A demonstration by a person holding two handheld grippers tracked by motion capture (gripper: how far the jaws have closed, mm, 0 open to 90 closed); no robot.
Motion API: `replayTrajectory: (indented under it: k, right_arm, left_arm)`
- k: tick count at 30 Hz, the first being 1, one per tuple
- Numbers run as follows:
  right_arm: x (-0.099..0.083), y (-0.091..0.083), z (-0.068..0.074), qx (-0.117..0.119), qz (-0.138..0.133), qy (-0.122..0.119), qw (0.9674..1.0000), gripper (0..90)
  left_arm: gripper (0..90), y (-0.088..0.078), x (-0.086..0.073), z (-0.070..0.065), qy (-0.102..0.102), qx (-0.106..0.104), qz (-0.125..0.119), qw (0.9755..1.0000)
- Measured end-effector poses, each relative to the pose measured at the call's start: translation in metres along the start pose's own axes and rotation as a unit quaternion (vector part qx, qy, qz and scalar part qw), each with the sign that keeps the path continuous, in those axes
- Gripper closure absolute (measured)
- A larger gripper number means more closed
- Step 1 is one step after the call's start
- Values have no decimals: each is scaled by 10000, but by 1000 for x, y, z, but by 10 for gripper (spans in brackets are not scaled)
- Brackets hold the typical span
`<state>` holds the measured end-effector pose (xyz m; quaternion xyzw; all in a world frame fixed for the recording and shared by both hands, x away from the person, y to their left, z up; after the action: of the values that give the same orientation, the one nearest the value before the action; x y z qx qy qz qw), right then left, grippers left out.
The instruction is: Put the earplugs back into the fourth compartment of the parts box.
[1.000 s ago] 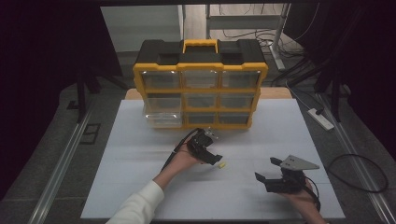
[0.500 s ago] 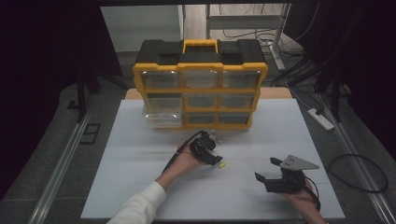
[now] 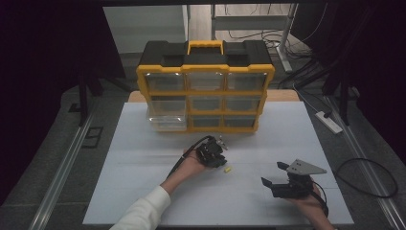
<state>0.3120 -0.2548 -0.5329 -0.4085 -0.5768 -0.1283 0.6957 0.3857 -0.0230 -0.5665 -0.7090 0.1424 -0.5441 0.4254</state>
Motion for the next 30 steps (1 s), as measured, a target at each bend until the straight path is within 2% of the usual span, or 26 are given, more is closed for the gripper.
replayTrajectory:
  k: [5,10,11,14,15,19,24,30]
  right_arm:
    - [0,-1,0,-4,-1,-3,10000,143]
    - [0,-1,0,-11,0,-7,10000,143]
    - [0,-1,0,-11,0,-7,10000,143]
    - [0,-1,0,-14,-4,-5,10000,143]
    - [0,-1,0,-14,-4,-5,10000,143]
    - [0,0,0,-15,-6,-16,10000,143]
    - [0,0,0,-15,-11,-18,10000,143]
    - [0,0,0,-23,-2,-31,10000,143]
  left_arm:
    - [793,-3,0,1,-25,57,-57,10000]
    - [793,-17,6,3,-78,105,-384,9992]
    - [793,-17,6,3,-78,105,-384,9992]
    - [792,-29,8,2,-115,159,-635,9978]
    - [792,-29,8,2,-115,159,-635,9978]
    - [791,-40,10,0,-134,227,-874,9958]
    - [791,-50,13,-2,-182,177,-1113,9935]
    - [790,-69,19,-3,-243,224,-1549,9874]
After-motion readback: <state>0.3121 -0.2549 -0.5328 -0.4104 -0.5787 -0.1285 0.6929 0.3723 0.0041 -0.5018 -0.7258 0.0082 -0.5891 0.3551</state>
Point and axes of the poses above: each handheld gripper's, and its own axes: y roughly forward along the jaws, x roughly out of its top, z roughly to its left, the point moved 6 cm from there along y, roughly forward along the jaws, and after that the axes turned 8 degrees about -z, right-handed, at the moved point
